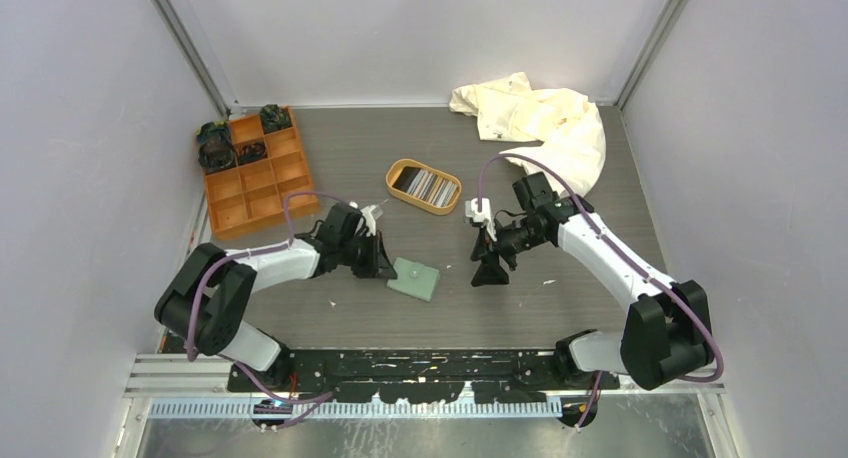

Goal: Put the credit cards into the card holder
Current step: Open the card holder at the center of the board.

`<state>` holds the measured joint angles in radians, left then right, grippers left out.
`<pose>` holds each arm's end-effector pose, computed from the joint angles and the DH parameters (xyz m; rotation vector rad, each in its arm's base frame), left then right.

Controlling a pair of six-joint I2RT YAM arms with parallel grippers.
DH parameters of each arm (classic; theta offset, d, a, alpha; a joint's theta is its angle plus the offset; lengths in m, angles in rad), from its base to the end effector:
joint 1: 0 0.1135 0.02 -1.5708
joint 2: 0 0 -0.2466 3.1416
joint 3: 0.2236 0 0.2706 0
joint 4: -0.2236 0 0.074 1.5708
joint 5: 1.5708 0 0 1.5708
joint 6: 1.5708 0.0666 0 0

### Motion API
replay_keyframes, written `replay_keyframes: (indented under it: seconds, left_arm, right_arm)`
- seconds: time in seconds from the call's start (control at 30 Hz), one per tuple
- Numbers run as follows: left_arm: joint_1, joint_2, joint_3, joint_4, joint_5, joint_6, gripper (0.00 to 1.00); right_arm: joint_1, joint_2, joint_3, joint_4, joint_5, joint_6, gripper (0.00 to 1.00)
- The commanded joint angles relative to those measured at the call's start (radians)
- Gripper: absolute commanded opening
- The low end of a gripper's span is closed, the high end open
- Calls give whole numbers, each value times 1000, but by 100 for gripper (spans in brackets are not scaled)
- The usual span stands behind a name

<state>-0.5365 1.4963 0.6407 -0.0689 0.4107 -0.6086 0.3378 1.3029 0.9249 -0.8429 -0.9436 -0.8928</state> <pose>0.2454 -0.1769 0.0917 0.0895 2.6623 -0.9473 0.2283 0.1373 0.2035 -1.5371 1.8057 1.0446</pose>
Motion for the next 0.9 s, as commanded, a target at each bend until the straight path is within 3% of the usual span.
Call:
replay_keyframes:
  seconds: [0.0, 0.17, 0.37, 0.6, 0.87]
  left_arm:
    - [-33, 32, -54, 168, 57, -93, 0]
    - [-178, 54, -42, 248, -25, -178, 0]
    - [-245, 76, -47, 352, -60, -269, 0]
    - [-279, 93, -49, 407, -59, -318, 0]
    - [-302, 128, -54, 460, -31, -343, 0]
  right_arm:
    - [46, -4, -8, 2, -6, -108, 65]
    - [142, -2, -36, 62, 82, -127, 57]
    - [271, 24, -73, 135, 235, -146, 45]
    - [378, 64, -101, 180, 355, -175, 45]
    - [421, 98, -117, 301, 492, -79, 51]
